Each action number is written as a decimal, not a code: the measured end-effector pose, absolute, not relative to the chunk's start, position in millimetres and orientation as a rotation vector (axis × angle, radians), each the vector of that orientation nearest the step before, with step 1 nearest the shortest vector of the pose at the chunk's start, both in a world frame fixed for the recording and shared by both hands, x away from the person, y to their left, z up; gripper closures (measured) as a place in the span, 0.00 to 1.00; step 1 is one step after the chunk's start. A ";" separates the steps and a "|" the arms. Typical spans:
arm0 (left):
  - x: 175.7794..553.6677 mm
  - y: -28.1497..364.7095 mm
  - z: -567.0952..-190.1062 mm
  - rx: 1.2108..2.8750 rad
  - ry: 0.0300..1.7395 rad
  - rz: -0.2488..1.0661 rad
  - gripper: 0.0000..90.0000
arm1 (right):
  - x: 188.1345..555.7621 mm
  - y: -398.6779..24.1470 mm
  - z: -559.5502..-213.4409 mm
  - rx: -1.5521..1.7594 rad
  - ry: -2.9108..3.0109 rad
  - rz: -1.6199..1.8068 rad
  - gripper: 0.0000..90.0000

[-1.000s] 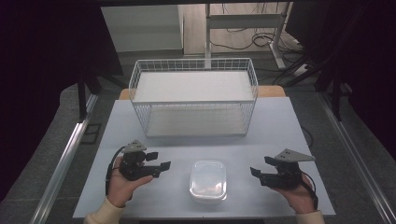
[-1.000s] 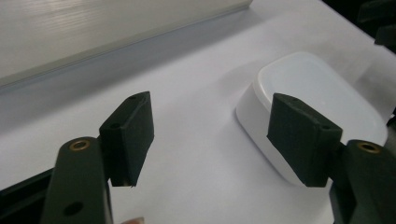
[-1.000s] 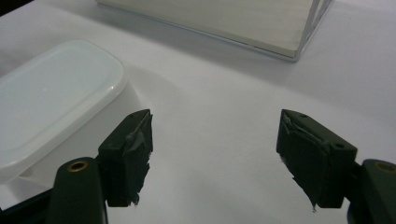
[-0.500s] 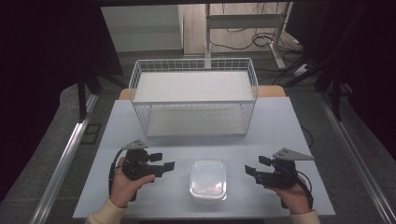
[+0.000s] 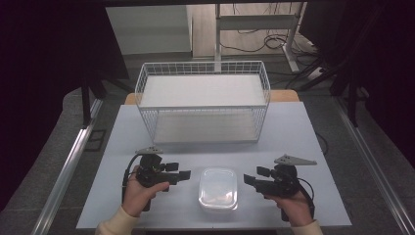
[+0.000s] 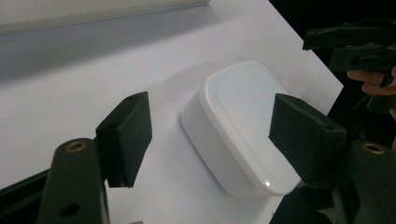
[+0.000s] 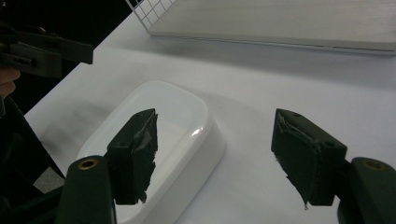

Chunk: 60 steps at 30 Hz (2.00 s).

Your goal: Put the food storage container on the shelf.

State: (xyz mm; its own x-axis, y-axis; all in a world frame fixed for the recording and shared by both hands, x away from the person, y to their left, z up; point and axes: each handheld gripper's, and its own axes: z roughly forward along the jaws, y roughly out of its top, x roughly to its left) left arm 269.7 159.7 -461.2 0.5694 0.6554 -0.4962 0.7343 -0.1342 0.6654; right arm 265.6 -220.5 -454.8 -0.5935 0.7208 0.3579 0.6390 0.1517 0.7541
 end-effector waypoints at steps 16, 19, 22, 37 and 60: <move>274.8 133.3 -480.3 1.857 1.116 -0.239 0.38 | 269.6 -193.3 -480.2 1.451 2.442 1.452 0.45; 273.8 132.3 -484.5 1.859 1.135 -0.254 0.39 | 268.9 -193.1 -483.7 1.471 2.446 1.448 0.46; 273.6 130.4 -488.7 1.866 1.140 -0.276 0.40 | 267.5 -192.4 -486.2 1.486 2.448 1.455 0.47; 273.2 119.1 -509.1 1.829 1.187 -0.432 0.58 | 265.8 -189.7 -497.0 1.603 2.457 1.493 0.62; 255.7 135.7 -491.0 1.754 1.121 -0.350 0.88 | 255.5 -201.7 -481.2 1.649 2.398 1.643 0.88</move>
